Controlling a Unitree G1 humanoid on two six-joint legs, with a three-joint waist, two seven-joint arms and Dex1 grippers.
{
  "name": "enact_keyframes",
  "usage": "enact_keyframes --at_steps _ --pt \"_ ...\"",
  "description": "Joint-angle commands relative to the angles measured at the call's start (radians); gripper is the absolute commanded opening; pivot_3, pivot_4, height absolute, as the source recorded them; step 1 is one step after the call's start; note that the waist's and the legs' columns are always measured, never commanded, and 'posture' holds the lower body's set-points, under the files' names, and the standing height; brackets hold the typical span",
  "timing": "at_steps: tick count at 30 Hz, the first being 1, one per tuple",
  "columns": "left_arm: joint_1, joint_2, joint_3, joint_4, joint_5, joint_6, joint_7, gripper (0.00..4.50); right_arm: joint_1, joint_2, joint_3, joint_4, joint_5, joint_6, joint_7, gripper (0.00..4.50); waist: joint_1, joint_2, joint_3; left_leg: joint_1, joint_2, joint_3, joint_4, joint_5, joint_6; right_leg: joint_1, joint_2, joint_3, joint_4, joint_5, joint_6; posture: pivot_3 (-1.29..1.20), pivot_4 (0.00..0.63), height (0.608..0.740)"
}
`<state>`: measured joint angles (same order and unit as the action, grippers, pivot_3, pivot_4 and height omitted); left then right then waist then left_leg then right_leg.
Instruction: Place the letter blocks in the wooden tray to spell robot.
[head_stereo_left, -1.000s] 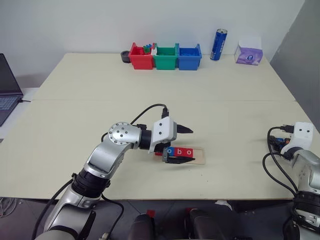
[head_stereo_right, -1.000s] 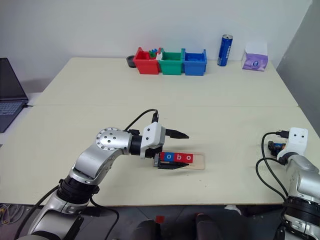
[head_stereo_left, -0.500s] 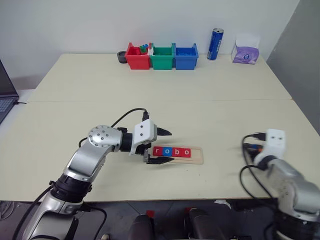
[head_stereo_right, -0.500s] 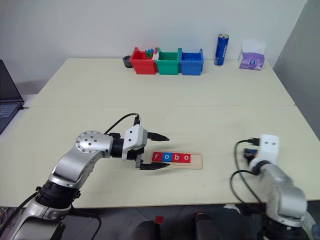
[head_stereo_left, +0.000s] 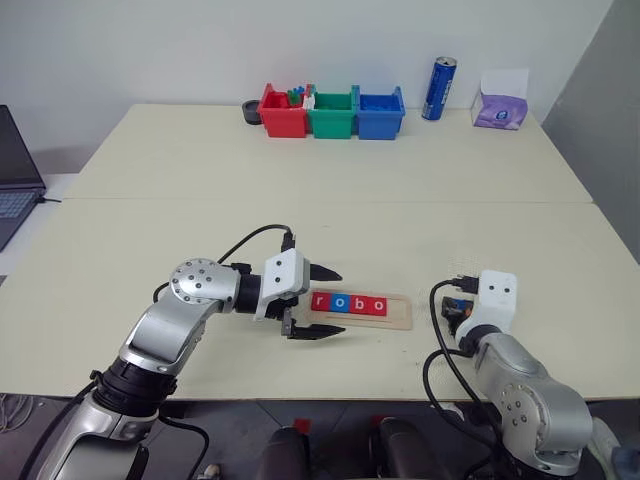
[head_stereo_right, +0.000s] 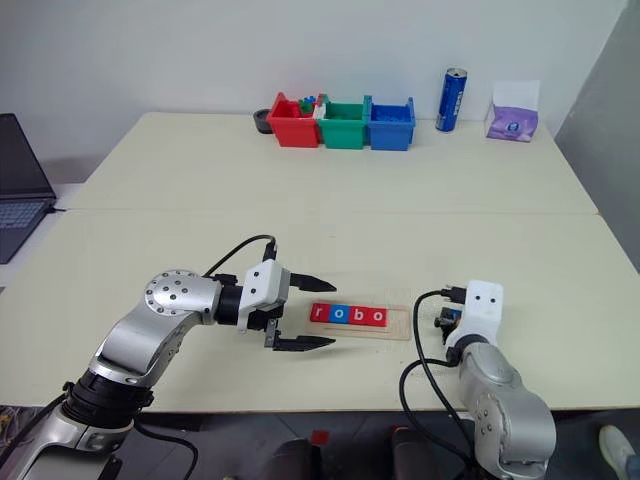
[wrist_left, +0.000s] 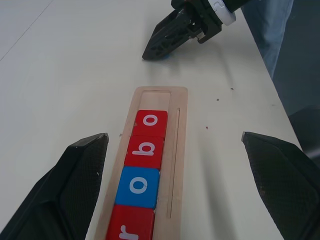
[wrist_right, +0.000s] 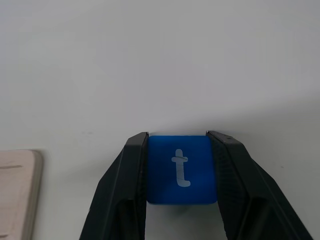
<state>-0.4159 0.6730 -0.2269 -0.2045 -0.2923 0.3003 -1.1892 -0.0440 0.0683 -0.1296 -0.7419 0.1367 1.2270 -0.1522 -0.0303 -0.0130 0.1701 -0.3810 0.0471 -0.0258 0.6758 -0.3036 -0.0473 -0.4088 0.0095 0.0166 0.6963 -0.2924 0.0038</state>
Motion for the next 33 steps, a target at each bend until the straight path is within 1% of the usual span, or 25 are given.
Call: enact_keyframes --at_steps 1,3,5,6,9,11,12,14,17,18,19,21,23,24,26,29,33 --pt "-0.008 0.000 0.018 -0.015 -0.008 -0.022 0.000 4.50 0.014 0.028 0.007 -0.022 -0.006 -0.038 -0.008 1.44 -0.001 0.000 0.000 0.000 0.000 0.000 0.000 0.000 0.000 0.000 0.000 0.000 0.000 0.000 0.000 0.00 0.150 0.740" --pt "-0.013 -0.006 0.014 -0.008 -0.005 -0.027 0.001 4.50 0.016 0.066 -0.023 -0.014 0.011 -0.058 -0.010 1.44 -0.001 0.000 0.000 0.000 0.000 0.000 0.000 0.000 0.000 0.000 0.000 0.000 0.000 0.000 0.000 0.00 0.150 0.740" --pt "-0.013 -0.009 0.012 -0.006 -0.003 -0.031 0.001 4.50 0.017 0.092 -0.043 -0.013 0.031 -0.061 -0.007 2.17 -0.001 0.000 0.000 0.000 0.000 0.001 0.000 0.000 0.000 0.000 0.000 0.000 0.000 0.000 0.000 0.00 0.150 0.740" --pt "-0.013 -0.010 0.011 -0.006 -0.002 -0.033 0.001 4.50 0.014 0.092 -0.044 -0.015 0.037 -0.062 -0.005 2.44 -0.001 0.000 0.000 0.000 0.000 0.001 0.000 0.000 0.000 0.000 0.000 0.000 0.000 0.000 0.000 0.00 0.150 0.740" --pt "-0.009 -0.011 0.012 -0.005 -0.001 -0.037 0.001 4.50 0.002 0.088 -0.050 -0.028 0.057 -0.064 0.000 3.55 -0.001 0.000 0.000 0.000 0.000 0.001 0.000 0.000 0.000 0.000 0.000 0.000 0.000 0.000 0.000 0.00 0.150 0.740" --pt "-0.007 -0.012 0.012 -0.001 0.001 -0.042 0.003 4.50 -0.011 0.064 -0.049 -0.044 0.074 -0.066 0.013 4.23 -0.001 0.000 0.000 0.000 0.000 0.000 0.000 0.000 0.000 0.000 0.000 0.000 0.000 0.000 0.000 0.00 0.150 0.740" --pt "-0.006 -0.012 0.012 0.001 0.002 -0.045 0.003 4.50 -0.018 0.047 -0.048 -0.050 0.079 -0.067 0.022 4.48 -0.001 0.000 0.000 0.000 0.000 0.000 0.000 0.000 0.000 0.000 0.000 0.000 0.000 0.000 0.000 0.00 0.150 0.740" --pt "-0.004 -0.012 0.014 0.003 0.003 -0.046 0.006 4.50 -0.038 -0.036 -0.038 -0.058 0.089 -0.090 0.077 4.48 -0.001 0.000 0.000 0.000 0.000 0.001 0.000 0.000 0.000 0.000 0.000 0.000 0.000 0.000 0.000 0.00 0.150 0.740" --pt "-0.005 -0.011 0.018 0.007 0.004 -0.047 0.009 4.50 -0.067 -0.273 -0.007 -0.036 0.118 -0.110 0.256 4.48 -0.001 0.000 0.000 0.000 -0.001 0.001 0.000 0.000 0.000 0.000 -0.001 0.001 0.000 0.000 0.000 0.00 0.150 0.740" --pt "-0.005 -0.011 0.018 0.008 0.004 -0.047 0.010 4.50 -0.071 -0.348 -0.019 -0.022 0.165 -0.110 0.345 4.48 0.001 0.000 0.000 0.000 -0.002 0.001 0.000 0.000 0.000 0.000 -0.001 0.001 -0.001 0.000 0.000 0.00 0.150 0.740" --pt "-0.005 -0.012 0.016 0.007 0.004 -0.046 0.011 4.50 -0.065 -0.446 -0.032 -0.003 0.201 -0.148 0.459 4.48 0.002 0.000 0.000 0.000 -0.002 0.001 0.000 0.000 0.000 0.000 -0.001 0.000 -0.002 0.000 0.000 0.00 0.150 0.740" --pt "-0.005 -0.014 0.013 0.004 0.004 -0.045 0.010 4.50 -0.048 -0.618 -0.046 0.053 0.243 -0.211 0.634 4.48 0.001 0.000 0.001 -0.001 -0.002 0.001 0.000 0.000 0.001 0.001 -0.001 0.000 -0.003 0.000 0.000 0.00 0.150 0.740" --pt "-0.005 -0.016 0.011 0.002 0.003 -0.044 0.010 4.50 -0.031 -0.746 -0.039 0.111 0.258 -0.268 0.753 4.48 0.001 -0.001 0.001 -0.001 -0.002 0.000 0.000 -0.001 0.001 0.001 -0.001 0.000 -0.004 0.001 -0.001 0.00 0.150 0.740" --pt "-0.005 -0.017 0.011 0.001 0.002 -0.043 0.010 4.50 -0.019 -0.820 -0.020 0.141 0.251 -0.317 0.824 4.48 0.001 -0.001 0.001 0.000 -0.001 0.000 0.000 -0.001 0.001 0.001 0.000 -0.001 -0.004 0.001 -0.002 0.00 0.150 0.740" --pt "-0.007 -0.019 0.009 -0.002 0.002 -0.041 0.010 4.50 -0.008 -0.935 0.024 0.205 0.219 -0.413 0.928 4.48 0.002 -0.001 0.002 0.000 -0.001 0.000 0.000 -0.001 0.002 0.001 0.000 0.000 -0.005 0.002 -0.004 0.00 0.150 0.740" --pt "-0.009 -0.023 0.007 -0.007 0.002 -0.036 0.012 4.50 -0.031 -1.012 0.070 0.305 0.190 -0.519 1.013 4.48 -0.002 -0.002 0.002 0.000 -0.001 0.001 0.000 -0.001 0.002 0.002 0.000 0.000 -0.005 0.003 -0.004 0.00 0.150 0.740" --pt "-0.008 -0.025 0.005 -0.011 0.003 -0.034 0.014 4.50 -0.102 -1.038 0.145 0.443 0.136 -0.647 1.091 4.48 -0.001 -0.003 0.002 0.000 -0.001 0.001 0.001 -0.001 0.002 0.002 0.000 0.001 -0.004 0.003 -0.004 0.00 0.150 0.740"
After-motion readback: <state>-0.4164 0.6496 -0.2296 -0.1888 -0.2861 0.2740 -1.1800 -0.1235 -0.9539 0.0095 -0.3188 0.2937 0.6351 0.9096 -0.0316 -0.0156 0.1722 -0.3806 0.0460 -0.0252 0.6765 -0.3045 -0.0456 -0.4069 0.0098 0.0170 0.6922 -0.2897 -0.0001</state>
